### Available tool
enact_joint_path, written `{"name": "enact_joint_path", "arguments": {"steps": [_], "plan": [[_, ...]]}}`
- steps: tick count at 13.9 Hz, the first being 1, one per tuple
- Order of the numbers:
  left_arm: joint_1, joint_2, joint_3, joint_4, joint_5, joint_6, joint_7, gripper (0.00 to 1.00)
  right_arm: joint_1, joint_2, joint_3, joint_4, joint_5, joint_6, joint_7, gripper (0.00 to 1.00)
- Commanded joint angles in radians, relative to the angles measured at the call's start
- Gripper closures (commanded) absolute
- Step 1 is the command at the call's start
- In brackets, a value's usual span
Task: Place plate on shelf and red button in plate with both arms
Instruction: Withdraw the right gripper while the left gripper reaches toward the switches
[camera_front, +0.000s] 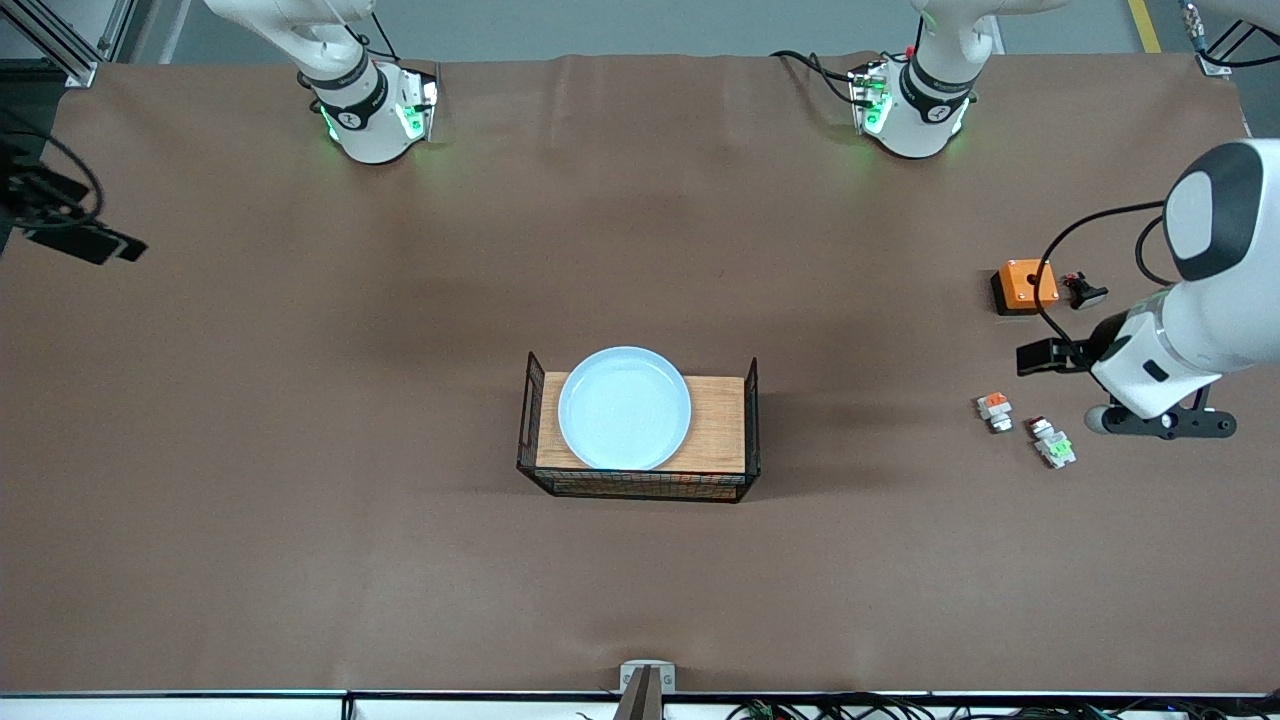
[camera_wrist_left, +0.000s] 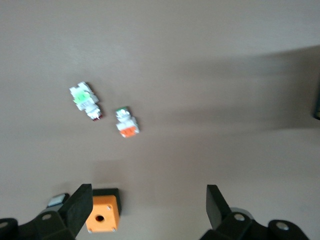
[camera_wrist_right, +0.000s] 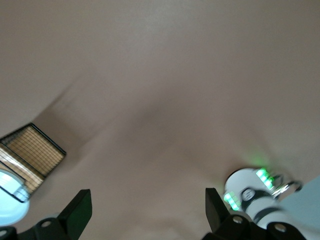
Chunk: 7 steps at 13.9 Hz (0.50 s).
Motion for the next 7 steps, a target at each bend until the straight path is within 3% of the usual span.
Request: {"name": "enact_joint_path", "arguments": {"steps": [1,7], "plan": [[0.068,0.038,0.000,-0.051,0.029,0.123,0.045,0.00,-0.095,-0.024,0.021,-0.068,-0.006,0.056,-0.192,0.00],[0.194,0.210,0.000,-0.056,0.068,0.361,0.109,0.00,-0.100,-0.019,0.027,-0.107,-0.066,0.216,-0.336,0.00]]}}
